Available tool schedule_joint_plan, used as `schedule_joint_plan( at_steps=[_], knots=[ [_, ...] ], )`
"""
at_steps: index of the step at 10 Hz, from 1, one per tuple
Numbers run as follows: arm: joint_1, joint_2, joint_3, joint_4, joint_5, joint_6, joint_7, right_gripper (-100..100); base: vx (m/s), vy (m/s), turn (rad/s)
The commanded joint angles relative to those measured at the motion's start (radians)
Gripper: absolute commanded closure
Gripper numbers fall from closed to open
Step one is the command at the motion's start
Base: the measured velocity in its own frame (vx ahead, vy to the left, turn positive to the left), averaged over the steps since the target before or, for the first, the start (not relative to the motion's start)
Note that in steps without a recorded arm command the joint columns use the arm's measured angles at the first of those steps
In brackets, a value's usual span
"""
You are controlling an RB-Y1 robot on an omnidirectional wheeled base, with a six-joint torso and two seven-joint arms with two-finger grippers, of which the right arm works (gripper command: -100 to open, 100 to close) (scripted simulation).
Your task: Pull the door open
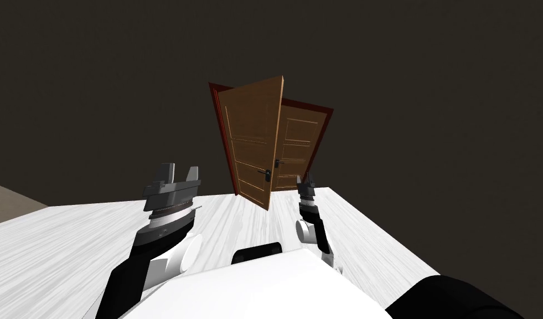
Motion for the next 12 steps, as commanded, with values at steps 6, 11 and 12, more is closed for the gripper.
schedule_joint_plan(
  at_steps=[6, 11, 12],
  knots=[
    [-0.060, -0.046, -0.032, 0.143, -0.005, 0.034, -0.002, -100, 0.110, -0.045, 0.056],
    [-0.105, -0.073, -0.055, 0.252, -0.009, 0.057, -0.003, -100, 0.109, -0.049, 0.060],
    [-0.115, -0.078, -0.060, 0.274, -0.010, 0.062, -0.003, -100, 0.079, -0.057, 0.065]
  ],
)
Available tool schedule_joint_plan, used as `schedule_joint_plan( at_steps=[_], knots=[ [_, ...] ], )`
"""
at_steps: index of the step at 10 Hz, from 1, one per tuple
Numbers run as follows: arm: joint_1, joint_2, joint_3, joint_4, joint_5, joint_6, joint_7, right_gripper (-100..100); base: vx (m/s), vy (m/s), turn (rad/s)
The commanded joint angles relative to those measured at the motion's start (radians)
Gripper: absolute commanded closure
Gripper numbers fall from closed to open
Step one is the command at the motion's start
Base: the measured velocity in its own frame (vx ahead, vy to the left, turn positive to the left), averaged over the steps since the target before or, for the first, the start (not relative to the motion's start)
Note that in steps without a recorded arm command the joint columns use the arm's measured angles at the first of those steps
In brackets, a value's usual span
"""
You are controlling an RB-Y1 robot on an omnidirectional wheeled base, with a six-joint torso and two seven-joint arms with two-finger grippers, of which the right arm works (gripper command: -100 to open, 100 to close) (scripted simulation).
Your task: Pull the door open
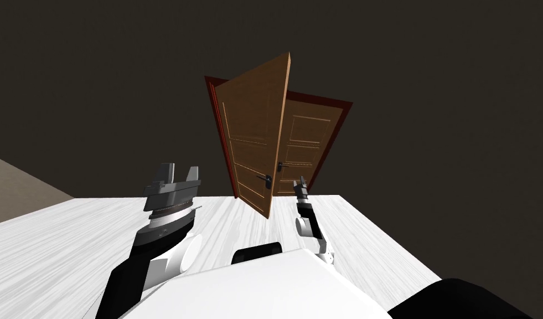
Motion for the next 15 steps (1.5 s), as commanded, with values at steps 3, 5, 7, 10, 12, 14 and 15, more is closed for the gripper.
schedule_joint_plan(
  at_steps=[3, 5, 7, 10, 12, 14, 15],
  knots=[
    [-0.035, -0.021, -0.020, 0.086, -0.004, 0.017, -0.004, -100, 0.096, -0.049, 0.067],
    [-0.055, -0.031, -0.030, 0.132, -0.006, 0.027, -0.004, -100, 0.087, -0.052, 0.058],
    [-0.075, -0.040, -0.040, 0.179, -0.007, 0.037, -0.005, -100, 0.091, -0.049, 0.066],
    [-0.105, -0.052, -0.054, 0.249, -0.010, 0.052, -0.006, -100, 0.094, -0.056, 0.069],
    [-0.134, -0.064, -0.069, 0.317, -0.012, 0.067, -0.007, -100, 0.122, -0.073, 0.102],
    [-0.153, -0.071, -0.077, 0.361, -0.014, 0.076, -0.007, -100, 0.103, -0.065, 0.059],
    [-0.171, -0.077, -0.086, 0.403, -0.015, 0.085, -0.008, -100, 0.132, -0.071, 0.088]
  ],
)
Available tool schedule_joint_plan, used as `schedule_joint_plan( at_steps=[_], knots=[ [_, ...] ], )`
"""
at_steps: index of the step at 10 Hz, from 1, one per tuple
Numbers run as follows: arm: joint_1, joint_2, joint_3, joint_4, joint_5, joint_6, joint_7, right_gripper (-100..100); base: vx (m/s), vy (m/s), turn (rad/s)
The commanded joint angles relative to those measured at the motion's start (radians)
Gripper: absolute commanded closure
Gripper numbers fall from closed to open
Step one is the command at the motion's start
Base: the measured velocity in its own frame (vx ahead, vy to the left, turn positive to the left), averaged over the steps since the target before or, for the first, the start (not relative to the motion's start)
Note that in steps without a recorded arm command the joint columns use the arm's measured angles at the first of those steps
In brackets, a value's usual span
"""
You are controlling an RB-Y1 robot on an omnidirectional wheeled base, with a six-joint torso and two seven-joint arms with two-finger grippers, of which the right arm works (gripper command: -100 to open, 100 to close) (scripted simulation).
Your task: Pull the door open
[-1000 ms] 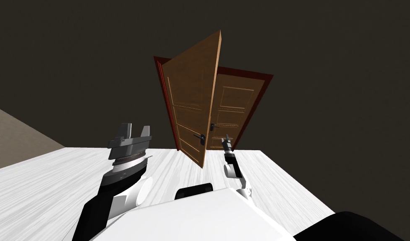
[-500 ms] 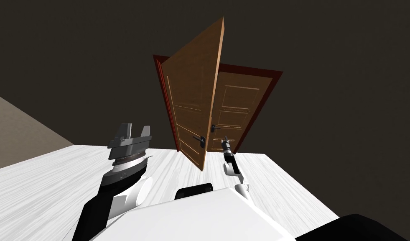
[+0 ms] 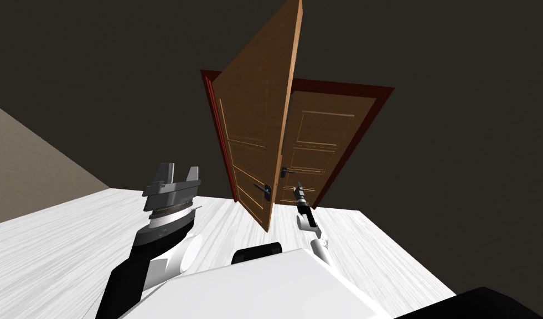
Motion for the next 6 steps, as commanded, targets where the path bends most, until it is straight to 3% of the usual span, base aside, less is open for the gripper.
schedule_joint_plan(
  at_steps=[1, 6],
  knots=[
    [-0.012, -0.004, -0.008, 0.032, -0.001, 0.015, 0.000, -100, 0.141, -0.061, 0.080],
    [-0.052, -0.017, -0.025, 0.123, -0.004, 0.034, -0.001, -100, 0.091, -0.048, 0.057]
  ],
)
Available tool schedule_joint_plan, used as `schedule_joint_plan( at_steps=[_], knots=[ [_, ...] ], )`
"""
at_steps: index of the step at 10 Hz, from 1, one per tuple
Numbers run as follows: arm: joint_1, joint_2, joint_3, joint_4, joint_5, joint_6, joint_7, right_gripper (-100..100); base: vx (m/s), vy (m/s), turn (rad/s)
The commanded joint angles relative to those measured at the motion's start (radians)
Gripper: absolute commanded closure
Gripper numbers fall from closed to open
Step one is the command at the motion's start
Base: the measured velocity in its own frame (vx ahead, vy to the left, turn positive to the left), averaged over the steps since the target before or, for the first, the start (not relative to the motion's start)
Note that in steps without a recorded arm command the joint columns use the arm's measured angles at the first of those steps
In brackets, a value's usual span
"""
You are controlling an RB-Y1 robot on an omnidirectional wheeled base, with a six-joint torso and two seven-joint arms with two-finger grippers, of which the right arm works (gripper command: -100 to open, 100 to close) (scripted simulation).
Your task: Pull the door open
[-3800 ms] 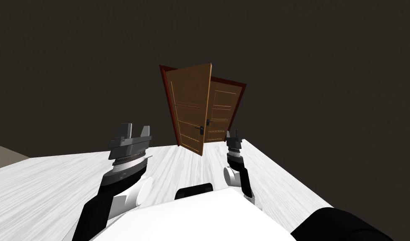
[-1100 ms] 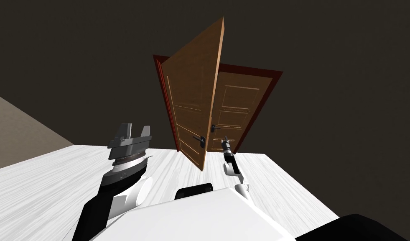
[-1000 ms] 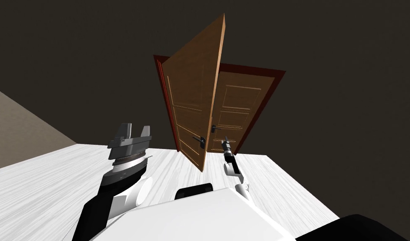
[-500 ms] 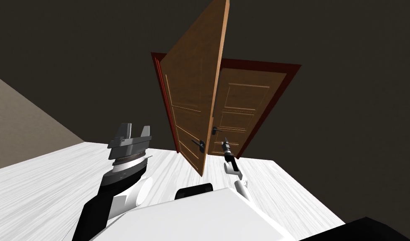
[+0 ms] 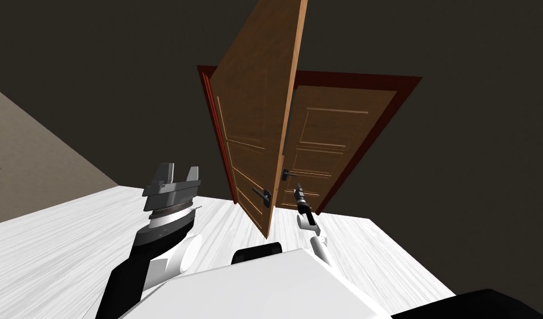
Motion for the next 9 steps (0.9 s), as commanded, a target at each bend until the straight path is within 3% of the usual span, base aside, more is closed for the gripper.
schedule_joint_plan(
  at_steps=[1, 5, 6, 7, 9],
  knots=[
    [-0.018, -0.004, -0.008, 0.041, -0.001, 0.010, 0.000, -100, 0.108, -0.056, 0.088],
    [-0.059, -0.013, -0.024, 0.131, -0.004, 0.030, -0.001, -100, 0.157, -0.073, 0.053],
    [-0.052, -0.009, -0.021, 0.117, -0.003, 0.025, 0.000, -100, 0.056, -0.046, -0.003],
    [-0.062, -0.020, -0.054, 0.144, -0.008, 0.021, 0.005, -100, 0.015, -0.035, 0.174],
    [-0.070, -0.030, -0.082, 0.167, -0.012, 0.017, 0.010, -100, -0.001, -0.041, 0.174]
  ],
)
